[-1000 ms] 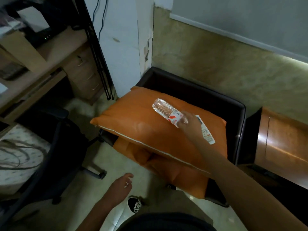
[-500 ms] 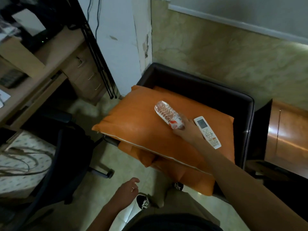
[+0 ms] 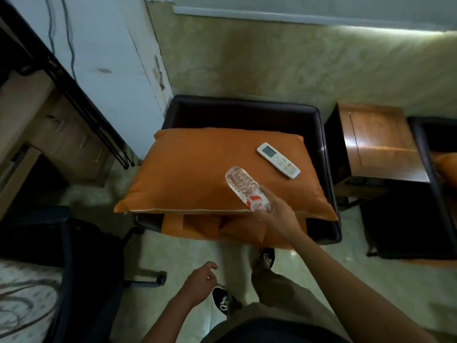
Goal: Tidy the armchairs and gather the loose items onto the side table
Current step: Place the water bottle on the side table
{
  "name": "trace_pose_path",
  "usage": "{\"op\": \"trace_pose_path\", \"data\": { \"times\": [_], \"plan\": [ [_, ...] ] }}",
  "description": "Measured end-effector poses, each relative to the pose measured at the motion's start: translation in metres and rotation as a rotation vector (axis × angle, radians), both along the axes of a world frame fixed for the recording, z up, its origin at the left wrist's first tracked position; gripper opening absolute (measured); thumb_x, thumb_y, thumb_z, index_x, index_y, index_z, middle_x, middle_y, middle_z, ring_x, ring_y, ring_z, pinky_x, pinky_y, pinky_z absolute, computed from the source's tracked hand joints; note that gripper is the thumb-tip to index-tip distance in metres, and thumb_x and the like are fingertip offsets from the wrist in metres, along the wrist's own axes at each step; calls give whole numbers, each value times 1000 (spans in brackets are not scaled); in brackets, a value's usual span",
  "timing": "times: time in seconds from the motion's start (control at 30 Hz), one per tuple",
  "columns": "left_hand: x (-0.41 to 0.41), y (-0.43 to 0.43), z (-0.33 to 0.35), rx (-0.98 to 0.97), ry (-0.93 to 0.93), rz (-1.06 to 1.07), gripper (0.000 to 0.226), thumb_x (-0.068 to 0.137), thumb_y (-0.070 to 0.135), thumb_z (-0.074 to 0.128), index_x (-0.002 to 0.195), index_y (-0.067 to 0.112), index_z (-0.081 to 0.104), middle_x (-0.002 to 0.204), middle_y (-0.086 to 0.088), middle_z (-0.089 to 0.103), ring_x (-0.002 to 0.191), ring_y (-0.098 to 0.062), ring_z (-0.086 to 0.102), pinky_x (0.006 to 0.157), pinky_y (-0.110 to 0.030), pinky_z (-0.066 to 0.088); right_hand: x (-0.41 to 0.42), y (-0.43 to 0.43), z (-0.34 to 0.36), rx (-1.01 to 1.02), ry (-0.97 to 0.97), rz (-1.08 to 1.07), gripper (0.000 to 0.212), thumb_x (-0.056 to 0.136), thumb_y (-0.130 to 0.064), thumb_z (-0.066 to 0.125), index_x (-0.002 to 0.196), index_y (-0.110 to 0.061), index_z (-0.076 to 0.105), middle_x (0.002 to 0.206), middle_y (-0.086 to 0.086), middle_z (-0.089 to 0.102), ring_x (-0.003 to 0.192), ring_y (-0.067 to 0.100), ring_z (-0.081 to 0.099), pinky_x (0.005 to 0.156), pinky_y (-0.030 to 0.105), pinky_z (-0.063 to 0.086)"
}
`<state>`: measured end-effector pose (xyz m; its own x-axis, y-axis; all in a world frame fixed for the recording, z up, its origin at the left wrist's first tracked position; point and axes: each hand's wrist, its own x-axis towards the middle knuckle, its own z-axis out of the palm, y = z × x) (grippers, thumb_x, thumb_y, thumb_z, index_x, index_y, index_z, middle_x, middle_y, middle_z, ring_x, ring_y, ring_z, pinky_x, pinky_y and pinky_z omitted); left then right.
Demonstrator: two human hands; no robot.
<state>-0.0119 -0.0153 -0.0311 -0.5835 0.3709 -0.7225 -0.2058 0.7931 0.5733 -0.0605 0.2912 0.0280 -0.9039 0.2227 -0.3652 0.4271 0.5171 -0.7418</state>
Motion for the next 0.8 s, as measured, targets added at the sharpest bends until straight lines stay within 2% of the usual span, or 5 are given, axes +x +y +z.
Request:
{"op": "trace_pose_path", "data": {
  "times": [0.2, 0.43, 0.6, 0.7, 0.8],
  "plan": [
    [7, 16, 0, -33, 13, -147, 21, 97, 25, 47, 112, 39, 52, 99, 0, 65, 68, -14, 59, 59, -24, 44, 101, 13, 4, -135, -38, -84, 72, 84, -46, 72, 148, -48, 38, 129, -10, 62, 99, 7, 68, 77, 31, 61],
    [31, 46, -5, -63, 5, -275, 26, 96, 20, 47, 119, 28, 57, 88, 6, 60, 64, -4, 50, 54, -17, 38, 204, 46, -19, -21, -296, -202, 75, 83, -50, 70, 149, -47, 36, 119, -5, 61, 89, 10, 66, 71, 26, 59],
    [50, 91, -10, -88, 10, -387, 24, 97, 19, 45, 116, 25, 57, 90, -1, 64, 64, -8, 53, 59, -25, 40, 264, 87, -31, -18, -405, -305, 77, 83, -47, 72, 151, -42, 35, 117, -4, 59, 87, 10, 63, 67, 23, 57],
    [62, 134, -8, -108, 34, -426, 25, 97, 19, 46, 119, 23, 59, 103, -3, 64, 80, -13, 60, 70, -28, 47, 299, 119, -35, -7, -421, -364, 76, 82, -48, 72, 150, -40, 39, 125, 0, 63, 88, 13, 61, 60, 16, 50],
    [78, 188, -5, -113, 57, -467, 27, 100, 21, 45, 123, 21, 58, 115, -5, 64, 99, -20, 62, 83, -33, 49, 337, 159, -42, -27, -429, -422, 78, 77, -52, 74, 148, -39, 43, 127, 0, 65, 93, 14, 63, 76, 27, 56]
  ]
}}
